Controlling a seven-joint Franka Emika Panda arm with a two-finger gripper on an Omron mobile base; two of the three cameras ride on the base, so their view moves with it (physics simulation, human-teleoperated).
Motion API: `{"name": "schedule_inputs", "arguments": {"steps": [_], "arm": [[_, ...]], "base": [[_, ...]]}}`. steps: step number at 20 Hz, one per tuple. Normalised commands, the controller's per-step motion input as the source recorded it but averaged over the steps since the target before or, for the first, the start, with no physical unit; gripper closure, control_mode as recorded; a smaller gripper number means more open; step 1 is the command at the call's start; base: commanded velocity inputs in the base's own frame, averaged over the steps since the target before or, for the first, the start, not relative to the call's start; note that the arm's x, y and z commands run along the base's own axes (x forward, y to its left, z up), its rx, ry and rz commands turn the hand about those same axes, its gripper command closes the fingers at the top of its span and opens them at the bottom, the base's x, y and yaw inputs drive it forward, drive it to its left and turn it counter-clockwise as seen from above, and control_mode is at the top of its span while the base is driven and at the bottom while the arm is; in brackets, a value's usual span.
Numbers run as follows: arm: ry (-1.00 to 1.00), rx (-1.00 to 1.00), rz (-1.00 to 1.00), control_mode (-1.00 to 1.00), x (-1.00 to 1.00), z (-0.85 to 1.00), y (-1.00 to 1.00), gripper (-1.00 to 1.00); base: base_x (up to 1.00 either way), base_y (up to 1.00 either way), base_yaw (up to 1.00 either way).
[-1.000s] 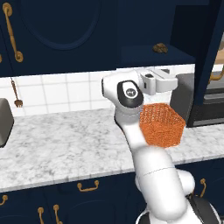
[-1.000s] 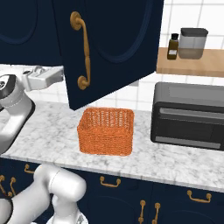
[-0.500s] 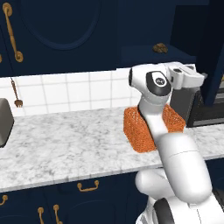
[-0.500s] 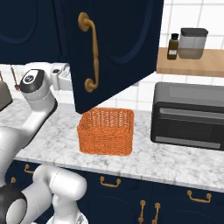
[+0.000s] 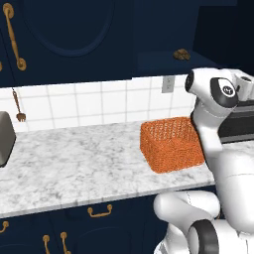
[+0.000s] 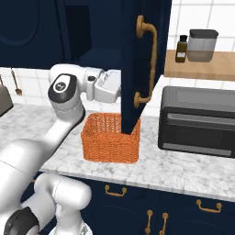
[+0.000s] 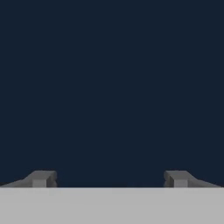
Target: Open the cabinet, pick up the bread from the cabinet and place it in the basket. Then move the basket to the dining counter.
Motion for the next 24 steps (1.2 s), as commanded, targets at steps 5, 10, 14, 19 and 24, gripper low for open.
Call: {"name": "schedule_inputs", "arguments": {"steps": [5, 10, 14, 19, 24], "arm": [[-0.01, 0.07, 0.00, -1.00, -0.17, 0.00, -0.97, -1.00], [0.00, 0.01, 0.00, -1.00, -0.01, 0.00, -0.18, -1.00], [0.00, 0.00, 0.12, -1.00, -0.08, 0.00, 0.59, -1.00], [0.00, 0.04, 0.41, -1.00, 0.01, 0.10, 0.95, -1.00], [0.20, 0.11, 0.46, -1.00, 0.00, 0.38, 0.95, -1.00]], "base": [[0.00, 0.00, 0.00], [0.00, 0.00, 0.00], [0.00, 0.00, 0.00], [0.00, 0.00, 0.00], [0.00, 0.00, 0.00]]}}
